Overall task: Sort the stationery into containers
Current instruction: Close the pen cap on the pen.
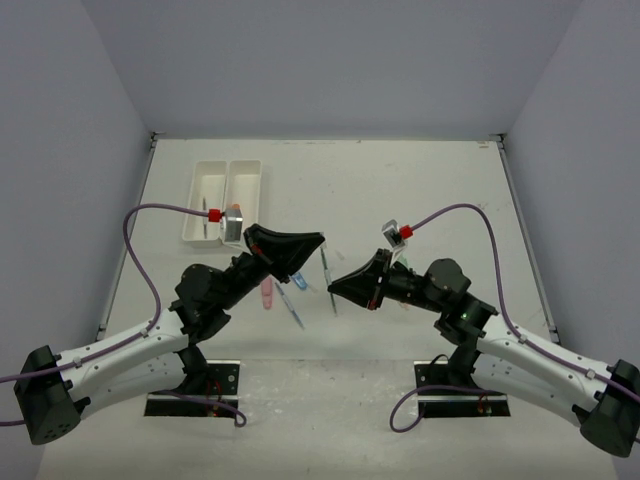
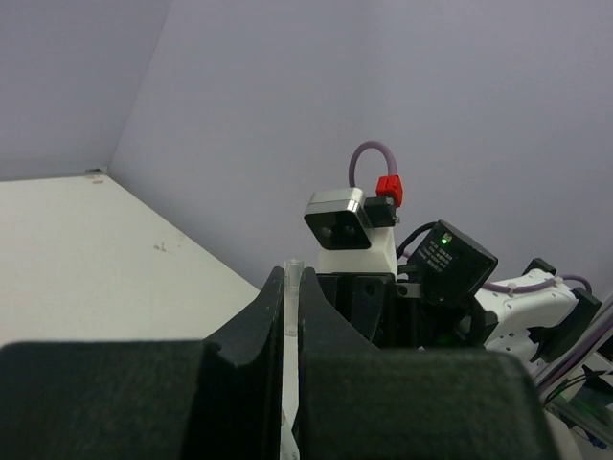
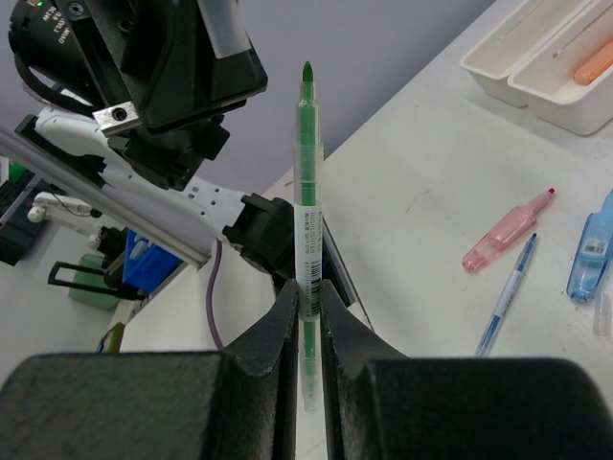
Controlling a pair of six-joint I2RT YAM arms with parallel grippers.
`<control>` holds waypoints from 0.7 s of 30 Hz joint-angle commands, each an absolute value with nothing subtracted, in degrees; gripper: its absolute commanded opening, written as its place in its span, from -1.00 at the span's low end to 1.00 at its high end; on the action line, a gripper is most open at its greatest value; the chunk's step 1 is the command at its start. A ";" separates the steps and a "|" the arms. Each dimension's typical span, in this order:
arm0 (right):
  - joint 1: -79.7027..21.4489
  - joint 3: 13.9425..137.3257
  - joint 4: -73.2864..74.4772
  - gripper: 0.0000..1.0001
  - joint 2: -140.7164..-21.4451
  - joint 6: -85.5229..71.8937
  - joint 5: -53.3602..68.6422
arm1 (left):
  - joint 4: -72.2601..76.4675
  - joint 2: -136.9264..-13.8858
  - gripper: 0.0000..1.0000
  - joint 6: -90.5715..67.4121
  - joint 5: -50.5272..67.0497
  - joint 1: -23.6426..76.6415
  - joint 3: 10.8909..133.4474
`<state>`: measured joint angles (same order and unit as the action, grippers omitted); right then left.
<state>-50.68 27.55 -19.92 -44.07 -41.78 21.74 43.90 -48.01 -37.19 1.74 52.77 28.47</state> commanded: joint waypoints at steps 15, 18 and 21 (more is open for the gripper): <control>-50.99 31.54 -17.53 -1.00 -39.90 -37.68 18.28 | 46.79 -50.68 -1.00 -37.20 1.91 52.73 30.07; -51.06 32.41 -16.98 -1.00 -39.90 -37.44 18.98 | 47.02 -50.29 -1.00 -37.43 0.66 52.73 29.29; -51.06 32.10 -16.88 -1.00 -40.33 -37.61 19.50 | 46.86 -49.41 -1.00 -37.35 -1.82 52.73 29.09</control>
